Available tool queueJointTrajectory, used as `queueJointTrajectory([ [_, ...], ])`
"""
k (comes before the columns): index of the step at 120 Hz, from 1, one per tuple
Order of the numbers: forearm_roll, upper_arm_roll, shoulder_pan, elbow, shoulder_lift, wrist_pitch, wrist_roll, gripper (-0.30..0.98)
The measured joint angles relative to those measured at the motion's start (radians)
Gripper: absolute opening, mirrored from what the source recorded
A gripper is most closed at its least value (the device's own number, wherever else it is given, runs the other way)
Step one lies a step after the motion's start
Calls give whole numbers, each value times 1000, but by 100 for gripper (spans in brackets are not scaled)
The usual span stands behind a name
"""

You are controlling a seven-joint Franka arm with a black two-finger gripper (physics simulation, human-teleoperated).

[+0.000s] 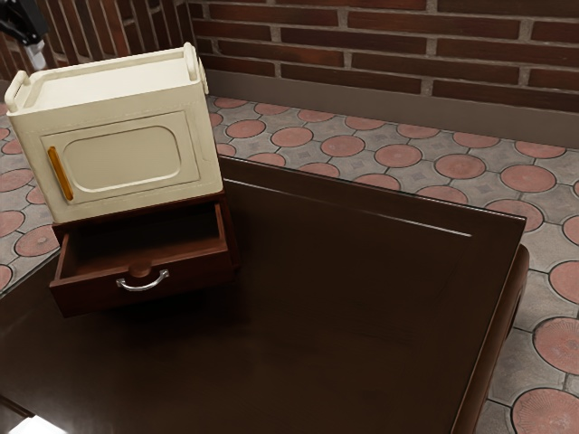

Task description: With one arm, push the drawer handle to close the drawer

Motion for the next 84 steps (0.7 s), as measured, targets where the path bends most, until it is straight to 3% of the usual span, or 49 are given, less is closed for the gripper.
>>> queueJointTrajectory([
  [25, 19, -81, -15, -42, 26, -21, -27, 69],
  [34, 18, -155, 45, -107, 30, -25, -34, 68],
  [61, -19, -357, 194, -390, -100, -17, -118, 19],
  [84, -67, -399, 187, -620, -174, 72, -229, 0],
])
